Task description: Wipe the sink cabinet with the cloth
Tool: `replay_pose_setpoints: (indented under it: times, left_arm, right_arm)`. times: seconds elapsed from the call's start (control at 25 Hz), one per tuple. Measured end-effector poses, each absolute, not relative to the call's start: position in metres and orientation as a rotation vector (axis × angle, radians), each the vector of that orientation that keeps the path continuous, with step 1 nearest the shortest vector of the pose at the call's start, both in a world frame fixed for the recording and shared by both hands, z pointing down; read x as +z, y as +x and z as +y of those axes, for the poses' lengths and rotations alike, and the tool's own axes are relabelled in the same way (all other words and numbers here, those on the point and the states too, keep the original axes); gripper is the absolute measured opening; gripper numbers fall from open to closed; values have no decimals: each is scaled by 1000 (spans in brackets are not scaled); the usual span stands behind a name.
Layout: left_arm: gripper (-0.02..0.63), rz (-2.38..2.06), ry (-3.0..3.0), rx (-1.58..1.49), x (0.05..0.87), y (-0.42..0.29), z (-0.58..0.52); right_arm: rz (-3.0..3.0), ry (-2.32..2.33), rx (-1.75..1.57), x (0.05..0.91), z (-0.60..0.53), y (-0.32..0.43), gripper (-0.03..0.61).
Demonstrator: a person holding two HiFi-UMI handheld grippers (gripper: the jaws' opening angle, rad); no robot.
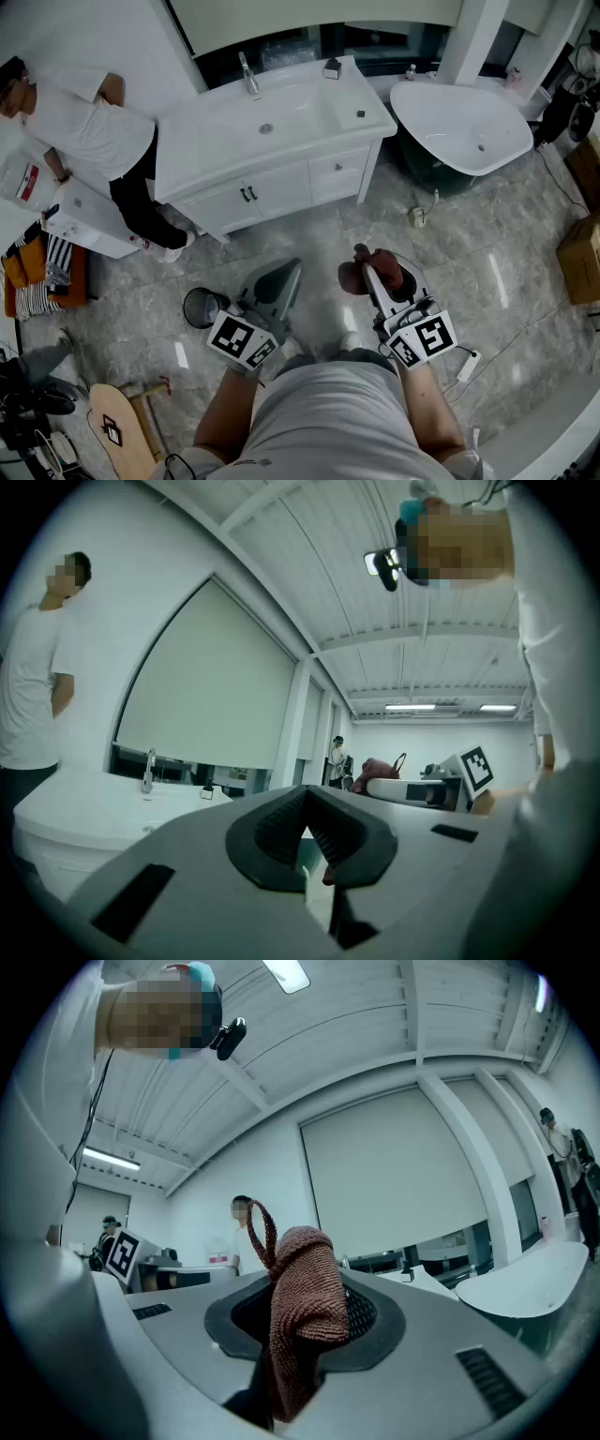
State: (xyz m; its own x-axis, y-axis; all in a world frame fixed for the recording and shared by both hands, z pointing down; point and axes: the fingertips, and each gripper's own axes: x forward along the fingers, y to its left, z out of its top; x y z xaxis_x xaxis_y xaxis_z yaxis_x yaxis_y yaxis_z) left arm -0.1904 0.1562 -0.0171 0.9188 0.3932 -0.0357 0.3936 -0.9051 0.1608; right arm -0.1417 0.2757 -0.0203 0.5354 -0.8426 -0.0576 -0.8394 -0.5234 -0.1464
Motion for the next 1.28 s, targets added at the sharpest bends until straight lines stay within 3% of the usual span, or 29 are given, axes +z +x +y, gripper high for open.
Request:
replay_pose_setpoints:
  times: [0.76, 1.28]
  left_arm:
    - [11, 494, 2960, 81, 1, -171, 217]
    - [11, 483, 2943, 133, 27, -117, 177]
  right_arm:
    - [1432, -2515, -86, -6, 337, -112, 116]
    - [1405, -2540, -193, 23, 302, -57, 117]
